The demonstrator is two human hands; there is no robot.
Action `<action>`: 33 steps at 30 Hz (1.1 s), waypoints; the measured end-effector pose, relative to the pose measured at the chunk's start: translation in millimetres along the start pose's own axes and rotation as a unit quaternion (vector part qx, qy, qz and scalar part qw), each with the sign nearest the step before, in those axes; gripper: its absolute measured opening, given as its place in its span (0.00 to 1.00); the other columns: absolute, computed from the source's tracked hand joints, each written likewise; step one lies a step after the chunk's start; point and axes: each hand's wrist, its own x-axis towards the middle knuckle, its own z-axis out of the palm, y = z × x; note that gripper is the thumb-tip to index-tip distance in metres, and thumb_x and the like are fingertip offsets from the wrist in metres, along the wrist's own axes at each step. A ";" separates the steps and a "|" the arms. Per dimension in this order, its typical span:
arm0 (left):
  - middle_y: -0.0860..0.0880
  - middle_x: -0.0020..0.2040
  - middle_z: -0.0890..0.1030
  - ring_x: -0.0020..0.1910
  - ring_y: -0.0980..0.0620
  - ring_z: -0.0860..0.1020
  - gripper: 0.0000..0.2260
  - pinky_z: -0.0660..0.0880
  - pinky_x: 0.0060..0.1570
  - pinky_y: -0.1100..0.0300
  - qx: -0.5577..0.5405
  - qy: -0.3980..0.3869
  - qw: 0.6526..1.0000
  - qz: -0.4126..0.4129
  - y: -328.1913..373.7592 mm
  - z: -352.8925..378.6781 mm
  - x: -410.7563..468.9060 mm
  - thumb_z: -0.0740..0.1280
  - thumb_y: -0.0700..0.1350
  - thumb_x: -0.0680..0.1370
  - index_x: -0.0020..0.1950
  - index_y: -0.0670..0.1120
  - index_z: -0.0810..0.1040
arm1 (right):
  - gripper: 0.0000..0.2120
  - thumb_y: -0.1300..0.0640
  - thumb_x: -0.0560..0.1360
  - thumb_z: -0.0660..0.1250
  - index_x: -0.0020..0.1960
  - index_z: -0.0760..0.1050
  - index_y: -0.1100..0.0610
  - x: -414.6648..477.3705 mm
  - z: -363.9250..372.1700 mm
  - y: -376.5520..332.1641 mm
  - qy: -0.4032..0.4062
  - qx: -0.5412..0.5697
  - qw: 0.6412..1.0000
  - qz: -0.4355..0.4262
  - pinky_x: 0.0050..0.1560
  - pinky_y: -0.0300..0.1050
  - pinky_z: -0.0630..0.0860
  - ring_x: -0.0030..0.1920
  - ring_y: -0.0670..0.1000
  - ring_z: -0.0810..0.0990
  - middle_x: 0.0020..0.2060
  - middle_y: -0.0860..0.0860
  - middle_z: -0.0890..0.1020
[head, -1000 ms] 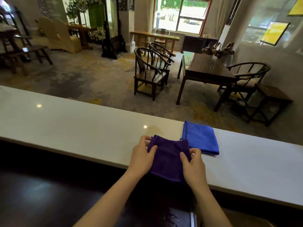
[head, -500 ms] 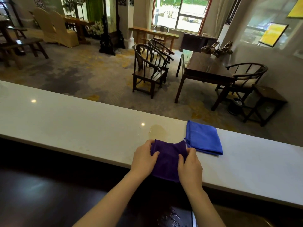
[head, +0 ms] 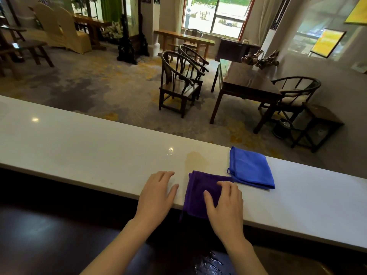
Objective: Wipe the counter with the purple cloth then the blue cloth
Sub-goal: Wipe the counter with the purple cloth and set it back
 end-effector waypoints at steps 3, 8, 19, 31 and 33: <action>0.49 0.58 0.79 0.57 0.50 0.76 0.16 0.75 0.56 0.55 0.041 0.024 0.999 0.007 -19.1 -12.7 -11.4 0.68 0.48 0.78 0.63 0.45 0.77 | 0.29 0.31 0.73 0.57 0.64 0.67 0.51 0.1 6.5 -15.8 -0.015 -0.017 1.000 0.004 0.54 0.45 0.74 0.55 0.48 0.71 0.58 0.48 0.71; 0.47 0.56 0.80 0.55 0.47 0.77 0.12 0.76 0.54 0.51 0.118 0.036 0.992 0.005 -46.6 -22.1 -30.2 0.69 0.48 0.77 0.59 0.45 0.80 | 0.46 0.21 0.68 0.44 0.69 0.63 0.54 1.4 22.0 -41.1 -0.075 -0.140 0.986 0.038 0.57 0.53 0.71 0.58 0.55 0.70 0.61 0.54 0.70; 0.46 0.61 0.77 0.61 0.46 0.74 0.15 0.73 0.61 0.51 0.128 -0.009 0.990 0.059 -63.8 -33.1 -51.4 0.62 0.50 0.79 0.62 0.45 0.77 | 0.15 0.51 0.79 0.62 0.61 0.75 0.58 8.2 32.8 -42.0 -0.044 -0.143 0.988 0.027 0.39 0.44 0.74 0.42 0.49 0.75 0.45 0.51 0.78; 0.47 0.73 0.70 0.73 0.47 0.66 0.24 0.62 0.73 0.53 0.100 -0.093 0.986 0.098 -81.7 -50.0 -58.9 0.67 0.46 0.76 0.72 0.45 0.71 | 0.10 0.49 0.81 0.58 0.53 0.76 0.50 7.6 79.3 -123.3 -0.072 0.008 0.997 -0.024 0.40 0.43 0.78 0.41 0.44 0.75 0.42 0.43 0.75; 0.46 0.73 0.70 0.74 0.47 0.66 0.27 0.56 0.72 0.53 0.110 -0.101 0.983 0.107 -83.5 -52.1 -62.0 0.69 0.46 0.74 0.72 0.44 0.71 | 0.10 0.48 0.81 0.57 0.53 0.76 0.49 7.2 87.7 -134.7 -0.090 0.025 0.995 -0.039 0.39 0.39 0.77 0.41 0.44 0.75 0.42 0.43 0.75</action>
